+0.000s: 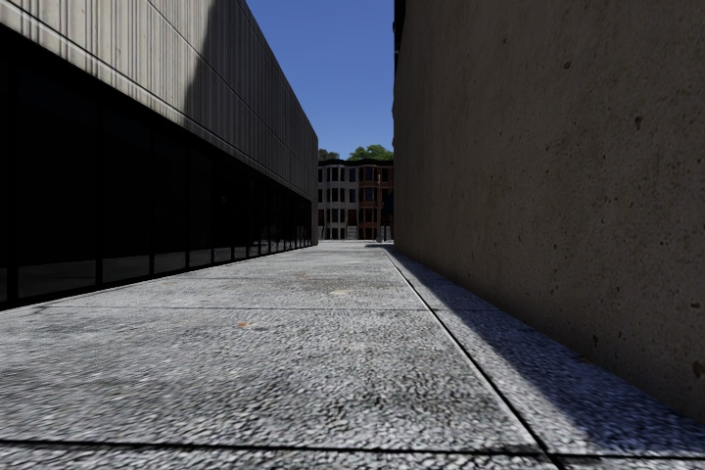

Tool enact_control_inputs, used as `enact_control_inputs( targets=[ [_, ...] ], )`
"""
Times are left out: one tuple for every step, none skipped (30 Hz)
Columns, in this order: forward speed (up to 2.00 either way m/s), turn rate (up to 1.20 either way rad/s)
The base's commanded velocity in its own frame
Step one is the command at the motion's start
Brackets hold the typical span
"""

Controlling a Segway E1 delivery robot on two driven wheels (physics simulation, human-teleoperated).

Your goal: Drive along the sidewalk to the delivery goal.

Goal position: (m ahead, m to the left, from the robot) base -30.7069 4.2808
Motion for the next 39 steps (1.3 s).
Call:
enact_control_inputs(
  targets=[
    [0.0, 0.0],
    [0.0, 0.0],
    [0.0, 0.0],
    [0.0, 0.0],
    [0.0, 0.0],
    [0.0, 0.0],
    [0.0, 0.0],
    [0.0, 0.0],
    [0.0, 0.0],
    [0.0, 0.0],
    [0.0, 0.0],
    [0.0, 0.0],
    [0.0, 0.0],
    [0.0, 0.0],
    [0.0, 0.0],
    [0.0, 0.0],
    [0.0, 0.0],
    [0.0, 0.0],
    [0.0, 0.0],
    [0.0, 0.0],
    [0.0, 0.0],
    [0.0, 0.0],
    [0.0, 0.0],
    [0.0, 0.0],
    [0.0, 0.0],
    [0.0, 0.0],
    [0.0, 0.0],
    [0.0, 0.0],
    [0.0, 0.0],
    [0.0, 0.0],
    [0.0, 1.06],
    [0.0, 1.2],
    [0.0, 1.2],
    [0.0, 1.2],
    [0.0, 1.2],
    [0.0, 1.2],
    [0.0, 1.2],
    [0.0, 1.2],
    [0.0, 1.2]
  ],
)
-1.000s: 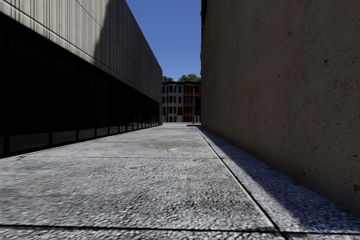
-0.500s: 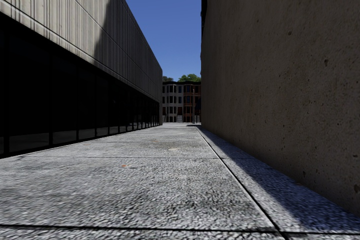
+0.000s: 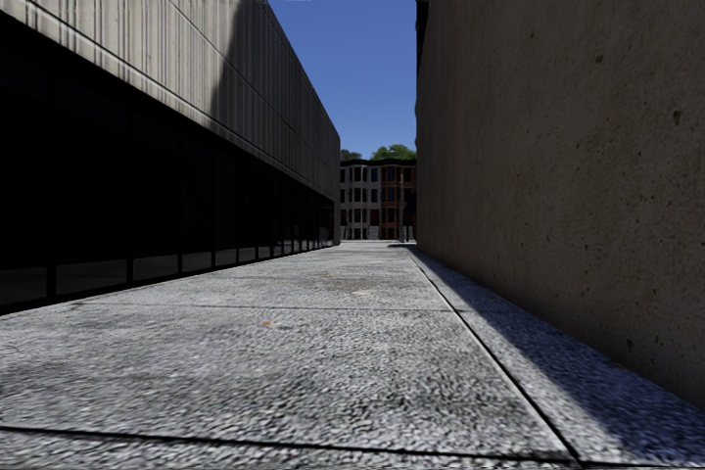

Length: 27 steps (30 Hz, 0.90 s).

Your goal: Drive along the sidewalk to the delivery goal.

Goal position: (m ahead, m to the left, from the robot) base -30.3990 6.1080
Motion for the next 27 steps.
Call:
enact_control_inputs(
  targets=[
    [0.0, 1.2],
    [0.0, 1.2],
    [0.0, 1.2],
    [0.0, 1.2],
    [0.0, 1.2],
    [0.0, 1.2],
    [0.0, 1.2],
    [0.0, 1.2],
    [0.0, 1.2],
    [0.0, 1.2],
    [0.0, 1.2],
    [0.0, 1.2],
    [0.0, 1.2],
    [0.0, 1.2],
    [0.0, 1.2],
    [0.0, 1.2],
    [0.0, 1.2],
    [0.0, 1.2],
    [0.0, 1.2],
    [0.0, 1.2],
    [0.0, 1.2],
    [0.0, 1.2],
    [0.0, 1.2],
    [0.0, 1.2],
    [0.0, 1.2],
    [0.0, 1.2],
    [0.0, 1.2]
  ],
)
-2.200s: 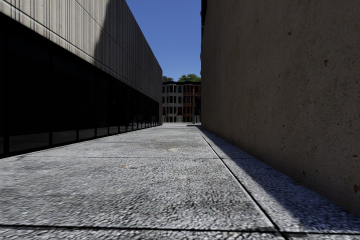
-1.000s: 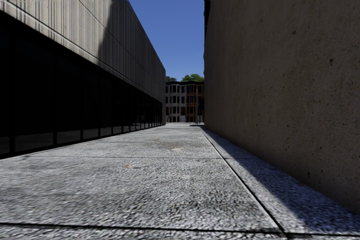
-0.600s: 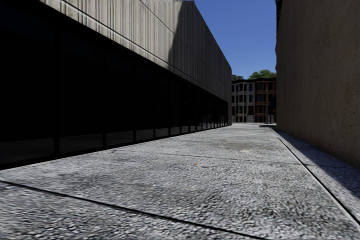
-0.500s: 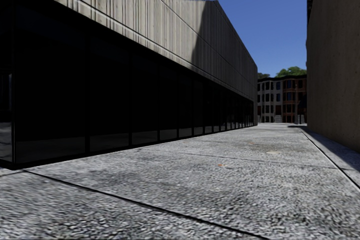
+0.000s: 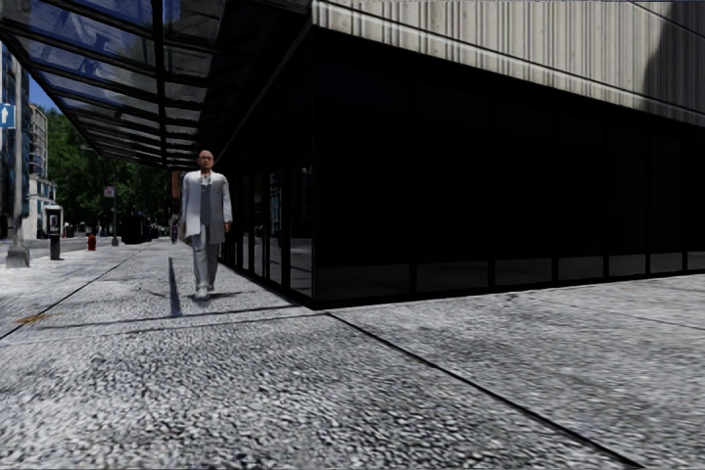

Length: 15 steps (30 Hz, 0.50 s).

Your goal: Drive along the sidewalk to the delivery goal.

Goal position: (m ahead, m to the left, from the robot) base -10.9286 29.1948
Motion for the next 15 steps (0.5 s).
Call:
enact_control_inputs(
  targets=[
    [0.0, 1.2],
    [0.0, 1.2],
    [0.0, 1.2],
    [0.0, 1.2],
    [0.0, 1.2],
    [0.0, 1.2],
    [0.0, 1.2],
    [0.0, 1.2],
    [0.0, 1.2],
    [0.0, 1.2],
    [0.0, 1.2],
    [0.0, 1.2],
    [0.0, 1.2],
    [0.0, 1.2],
    [0.0, 1.2]
  ],
)
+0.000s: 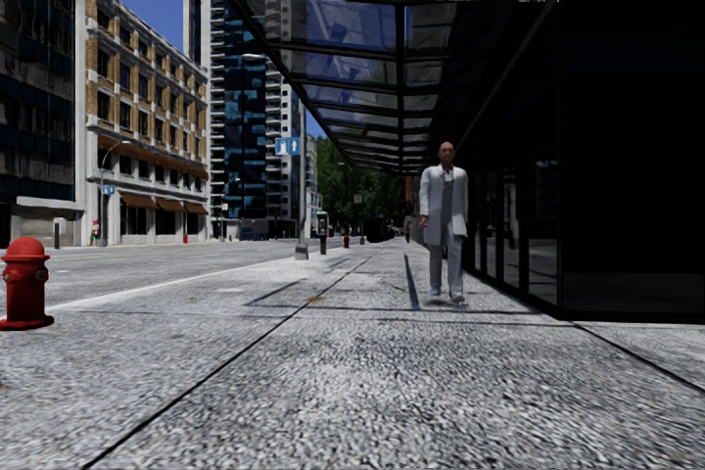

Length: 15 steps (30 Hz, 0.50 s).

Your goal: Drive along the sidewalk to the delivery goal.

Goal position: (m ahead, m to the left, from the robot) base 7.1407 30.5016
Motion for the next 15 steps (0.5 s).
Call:
enact_control_inputs(
  targets=[
    [0.0, 1.2],
    [0.0, 1.2],
    [0.0, 1.2],
    [0.0, 1.2],
    [0.0, 1.2],
    [0.0, 1.2],
    [0.0, 1.2],
    [0.0, 1.2],
    [0.0, 1.2],
    [0.0, 1.2],
    [0.0, 1.2],
    [0.0, 1.2],
    [0.0, 1.2],
    [0.0, 1.2],
    [0.0, 1.2]
  ],
)
